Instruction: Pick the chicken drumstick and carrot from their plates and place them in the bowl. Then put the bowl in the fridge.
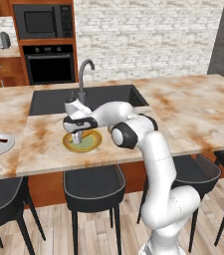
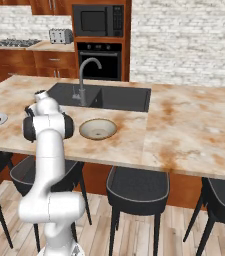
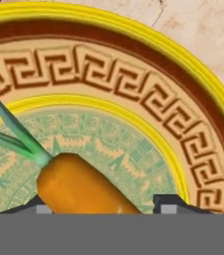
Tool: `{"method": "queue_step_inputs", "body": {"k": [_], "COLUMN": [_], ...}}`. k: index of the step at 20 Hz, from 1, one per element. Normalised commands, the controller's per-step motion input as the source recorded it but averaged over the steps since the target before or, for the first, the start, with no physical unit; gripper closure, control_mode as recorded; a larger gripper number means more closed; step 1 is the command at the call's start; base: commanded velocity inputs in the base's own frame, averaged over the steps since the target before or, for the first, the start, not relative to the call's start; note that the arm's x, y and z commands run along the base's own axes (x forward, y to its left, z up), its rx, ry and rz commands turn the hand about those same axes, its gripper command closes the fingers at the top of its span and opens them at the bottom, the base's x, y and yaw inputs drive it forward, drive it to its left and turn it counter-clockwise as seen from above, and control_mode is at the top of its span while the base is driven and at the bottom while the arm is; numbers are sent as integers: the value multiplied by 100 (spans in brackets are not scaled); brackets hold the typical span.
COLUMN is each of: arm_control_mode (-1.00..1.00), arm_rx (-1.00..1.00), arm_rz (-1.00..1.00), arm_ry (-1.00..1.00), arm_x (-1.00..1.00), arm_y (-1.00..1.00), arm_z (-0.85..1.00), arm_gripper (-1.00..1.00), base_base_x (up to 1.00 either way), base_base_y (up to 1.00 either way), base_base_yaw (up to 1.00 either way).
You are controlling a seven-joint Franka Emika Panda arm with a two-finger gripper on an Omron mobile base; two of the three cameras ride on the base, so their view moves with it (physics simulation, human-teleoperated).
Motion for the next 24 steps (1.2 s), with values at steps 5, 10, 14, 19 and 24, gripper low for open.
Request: {"method": "queue_step_inputs", "body": {"k": [5, 10, 14, 19, 24], "arm_control_mode": [-100, -100, -100, -100, -100], "arm_rx": [1, 5, 7, 8, 3], "arm_rz": [0, 2, 2, 6, 3], "arm_ry": [1, 0, 0, 0, 0], "arm_x": [-25, -24, -24, -29, -21], "arm_y": [-11, -20, -24, -38, -53], "arm_z": [-14, 23, 47, 49, 31], "arm_gripper": [100, 100, 100, 100, 100], "base_base_x": [0, 0, 0, 0, 0], "base_base_y": [0, 0, 0, 0, 0], "base_base_yaw": [0, 0, 0, 0, 0]}}
